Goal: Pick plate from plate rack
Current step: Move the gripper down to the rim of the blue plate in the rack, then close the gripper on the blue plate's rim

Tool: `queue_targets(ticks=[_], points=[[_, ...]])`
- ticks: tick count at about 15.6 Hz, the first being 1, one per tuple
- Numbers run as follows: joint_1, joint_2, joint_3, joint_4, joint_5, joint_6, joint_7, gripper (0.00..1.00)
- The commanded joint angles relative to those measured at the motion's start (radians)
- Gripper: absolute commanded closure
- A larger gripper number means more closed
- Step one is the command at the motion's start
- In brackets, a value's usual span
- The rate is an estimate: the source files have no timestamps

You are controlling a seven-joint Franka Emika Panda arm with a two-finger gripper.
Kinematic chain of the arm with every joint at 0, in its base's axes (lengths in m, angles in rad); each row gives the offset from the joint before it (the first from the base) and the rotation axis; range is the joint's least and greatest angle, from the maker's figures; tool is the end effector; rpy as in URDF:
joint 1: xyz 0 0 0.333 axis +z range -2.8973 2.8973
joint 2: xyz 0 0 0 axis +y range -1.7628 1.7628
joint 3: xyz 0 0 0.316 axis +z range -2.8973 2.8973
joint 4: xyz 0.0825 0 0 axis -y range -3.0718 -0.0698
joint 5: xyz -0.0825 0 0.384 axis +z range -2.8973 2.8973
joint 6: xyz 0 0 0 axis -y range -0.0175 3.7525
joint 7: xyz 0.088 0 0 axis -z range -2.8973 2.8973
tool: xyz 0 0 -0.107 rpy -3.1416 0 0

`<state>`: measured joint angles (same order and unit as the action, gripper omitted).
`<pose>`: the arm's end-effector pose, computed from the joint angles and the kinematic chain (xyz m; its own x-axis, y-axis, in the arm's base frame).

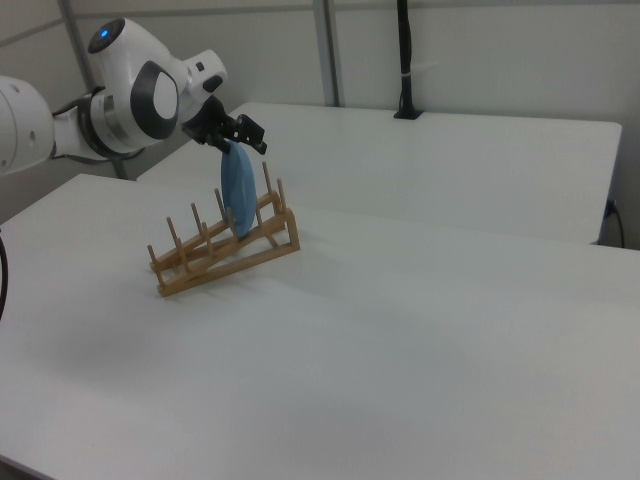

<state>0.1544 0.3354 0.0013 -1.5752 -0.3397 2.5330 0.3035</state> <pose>0.6960 0.1128 0.5178 0.7873 0.1021 0.6080 0.0216 -0.9901 0.1384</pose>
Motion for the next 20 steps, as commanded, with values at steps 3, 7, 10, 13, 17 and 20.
queue_targets(ticks=[3,7,10,13,17,20], points=[[0.02,0.037,-0.006,0.003,-0.067,0.02,0.034,0.15],[0.024,0.039,-0.006,0.003,-0.07,0.027,0.061,0.45],[0.025,0.036,-0.006,0.003,-0.091,0.027,0.109,0.76],[0.03,0.034,-0.006,0.003,-0.099,0.027,0.112,0.87],[0.03,0.024,-0.006,0.003,-0.101,0.027,0.111,0.91],[0.028,0.007,-0.006,0.004,-0.099,0.027,0.109,0.98]])
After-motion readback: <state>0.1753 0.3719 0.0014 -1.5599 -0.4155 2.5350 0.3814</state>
